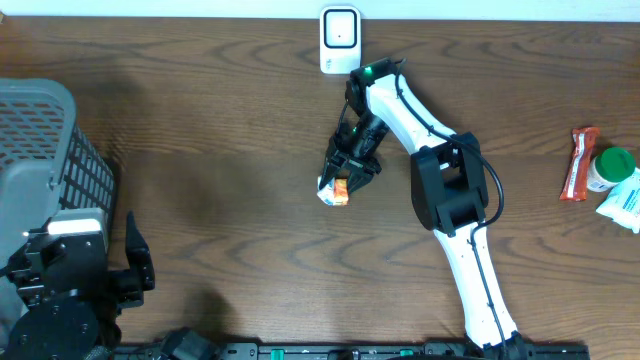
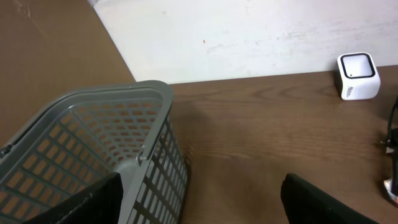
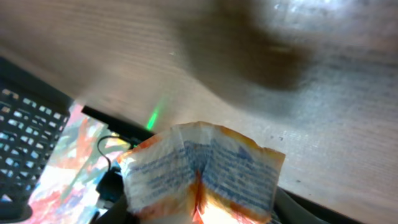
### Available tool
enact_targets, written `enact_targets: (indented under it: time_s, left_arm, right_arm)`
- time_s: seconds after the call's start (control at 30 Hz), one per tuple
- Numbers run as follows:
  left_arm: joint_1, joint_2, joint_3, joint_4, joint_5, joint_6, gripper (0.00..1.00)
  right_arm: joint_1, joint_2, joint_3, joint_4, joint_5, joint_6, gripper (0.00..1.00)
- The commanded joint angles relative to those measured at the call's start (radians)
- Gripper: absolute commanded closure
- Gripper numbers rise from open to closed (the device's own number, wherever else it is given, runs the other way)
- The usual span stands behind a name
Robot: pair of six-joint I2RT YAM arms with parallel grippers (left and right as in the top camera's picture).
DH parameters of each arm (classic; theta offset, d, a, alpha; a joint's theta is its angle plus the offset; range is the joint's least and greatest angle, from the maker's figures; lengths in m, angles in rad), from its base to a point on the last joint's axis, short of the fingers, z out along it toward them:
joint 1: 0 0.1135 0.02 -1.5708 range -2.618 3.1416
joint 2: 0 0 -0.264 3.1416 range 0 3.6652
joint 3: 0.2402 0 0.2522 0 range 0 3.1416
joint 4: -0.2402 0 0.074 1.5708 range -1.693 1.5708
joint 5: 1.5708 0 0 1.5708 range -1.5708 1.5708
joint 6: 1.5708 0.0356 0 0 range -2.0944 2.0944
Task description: Scan the item barcode
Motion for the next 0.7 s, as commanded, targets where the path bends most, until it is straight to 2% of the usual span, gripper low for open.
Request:
enact_targets:
  time_s: [0.0, 0.2, 0.37, 0.47, 0.67]
  left_arm:
    - [0.000, -0.007, 0.002, -0.001, -0.006, -0.002, 0.18]
    - [0.000, -0.007, 0.002, -0.003, -0.006, -0.002, 0.18]
    - [0.000, -0.007, 0.002, -0.003, -0.005, -0.002, 0.18]
    - [0.000, -0.007, 0.002, -0.003, -0.006, -0.002, 0.18]
    - [0.000, -0.007, 0.002, -0.003, -0.006, -0.002, 0.18]
  right_arm:
    - [0.005, -0.009, 0.066, -0.005, -0.024, -0.023, 0.62]
    - [0.005, -0.101, 0.180, -0.005, -0.020, -0.022, 0.58]
    - [0.006, -0.203, 0.257, -0.001, 0.061, -0.007, 0.58]
    - [0.007, -0.268, 0.271, -0.001, 0.143, -0.007, 0.59]
    - [0.007, -0.392, 0.272, 0.069, 0.438, -0.006, 0.56]
